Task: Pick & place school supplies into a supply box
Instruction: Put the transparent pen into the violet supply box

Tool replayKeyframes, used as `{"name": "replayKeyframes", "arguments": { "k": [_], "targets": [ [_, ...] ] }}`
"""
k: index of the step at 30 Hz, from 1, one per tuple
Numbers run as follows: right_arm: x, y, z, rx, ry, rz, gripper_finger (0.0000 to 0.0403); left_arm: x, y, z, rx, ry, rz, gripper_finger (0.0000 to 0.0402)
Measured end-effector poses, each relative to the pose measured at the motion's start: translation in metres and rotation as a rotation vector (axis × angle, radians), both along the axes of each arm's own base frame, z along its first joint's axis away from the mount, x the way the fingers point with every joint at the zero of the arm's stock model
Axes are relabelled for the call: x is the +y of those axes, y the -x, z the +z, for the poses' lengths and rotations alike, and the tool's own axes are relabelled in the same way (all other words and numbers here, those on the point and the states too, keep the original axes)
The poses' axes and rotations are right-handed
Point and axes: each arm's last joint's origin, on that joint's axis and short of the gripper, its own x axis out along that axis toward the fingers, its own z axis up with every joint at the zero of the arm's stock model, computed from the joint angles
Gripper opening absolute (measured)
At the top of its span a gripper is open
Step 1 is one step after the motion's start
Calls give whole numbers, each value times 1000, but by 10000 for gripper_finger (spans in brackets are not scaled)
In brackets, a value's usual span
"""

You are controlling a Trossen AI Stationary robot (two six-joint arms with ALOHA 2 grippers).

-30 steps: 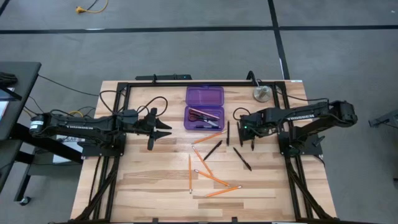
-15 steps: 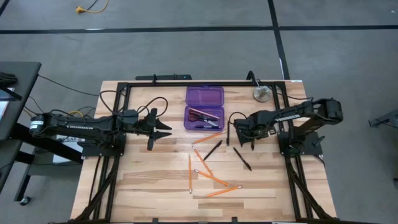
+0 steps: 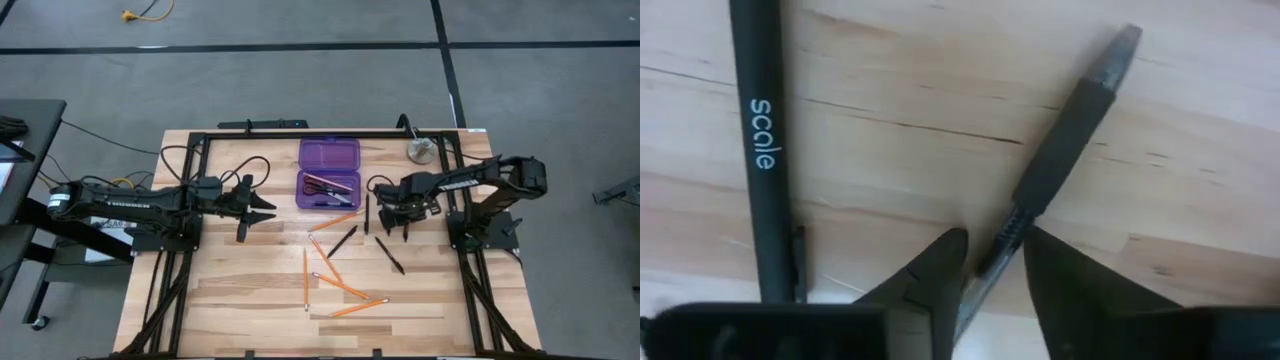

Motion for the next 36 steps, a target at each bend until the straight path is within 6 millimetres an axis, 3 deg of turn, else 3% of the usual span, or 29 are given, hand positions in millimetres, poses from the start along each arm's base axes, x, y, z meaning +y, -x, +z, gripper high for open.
{"name": "replayKeyframes", "arguments": {
  "k": [12,23,30,36],
  "targets": [
    [-6,0,1,-14,6,13,15,0,0,0,2,10,1,104],
    [-9,9,35,-126,155,26,7,0,0,-1,14,12,2,104],
    [-19,-17,82,-284,251,187,3,0,0,-1,15,11,3,104],
    [-40,-62,121,-366,339,404,1,0,0,-1,12,11,4,104]
  ]
}}
